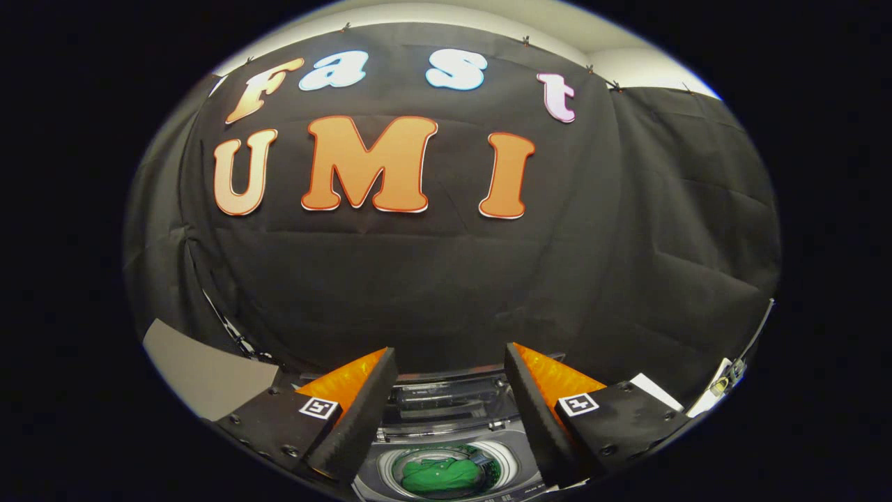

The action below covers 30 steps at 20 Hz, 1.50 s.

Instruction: Put the clothes into the washing machine and then close the washing machine lid.

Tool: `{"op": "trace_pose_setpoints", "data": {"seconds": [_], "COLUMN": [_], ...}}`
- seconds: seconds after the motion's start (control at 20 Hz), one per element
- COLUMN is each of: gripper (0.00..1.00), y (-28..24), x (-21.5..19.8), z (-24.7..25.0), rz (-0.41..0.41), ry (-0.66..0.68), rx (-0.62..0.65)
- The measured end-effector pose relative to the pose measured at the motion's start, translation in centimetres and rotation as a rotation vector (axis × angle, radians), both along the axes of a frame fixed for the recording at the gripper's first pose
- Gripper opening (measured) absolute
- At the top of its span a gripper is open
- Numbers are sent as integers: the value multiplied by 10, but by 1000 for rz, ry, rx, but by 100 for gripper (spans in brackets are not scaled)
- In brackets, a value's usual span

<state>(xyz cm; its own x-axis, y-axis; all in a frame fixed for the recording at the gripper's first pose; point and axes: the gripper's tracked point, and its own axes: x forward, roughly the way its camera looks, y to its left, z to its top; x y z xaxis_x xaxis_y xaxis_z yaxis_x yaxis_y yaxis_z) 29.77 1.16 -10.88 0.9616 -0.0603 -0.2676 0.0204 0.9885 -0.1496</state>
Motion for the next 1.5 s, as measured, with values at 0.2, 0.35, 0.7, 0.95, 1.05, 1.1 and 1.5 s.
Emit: {"op": "trace_pose_setpoints", "data": {"seconds": [0.2,0.35,0.7,0.95,1.05,1.1,1.5], "gripper": [99,100,100,100,100,100,100], "y": [-1,2,9,8,7,7,1], "x": [44,66,83,80,75,73,38], "z": [-22,-41,-80,-87,-87,-88,-88], "rz": [3,1,15,24,22,23,27], "ry": [65,121,224,236,231,224,188], "rx": [-13,-16,41,21,21,17,13]}}
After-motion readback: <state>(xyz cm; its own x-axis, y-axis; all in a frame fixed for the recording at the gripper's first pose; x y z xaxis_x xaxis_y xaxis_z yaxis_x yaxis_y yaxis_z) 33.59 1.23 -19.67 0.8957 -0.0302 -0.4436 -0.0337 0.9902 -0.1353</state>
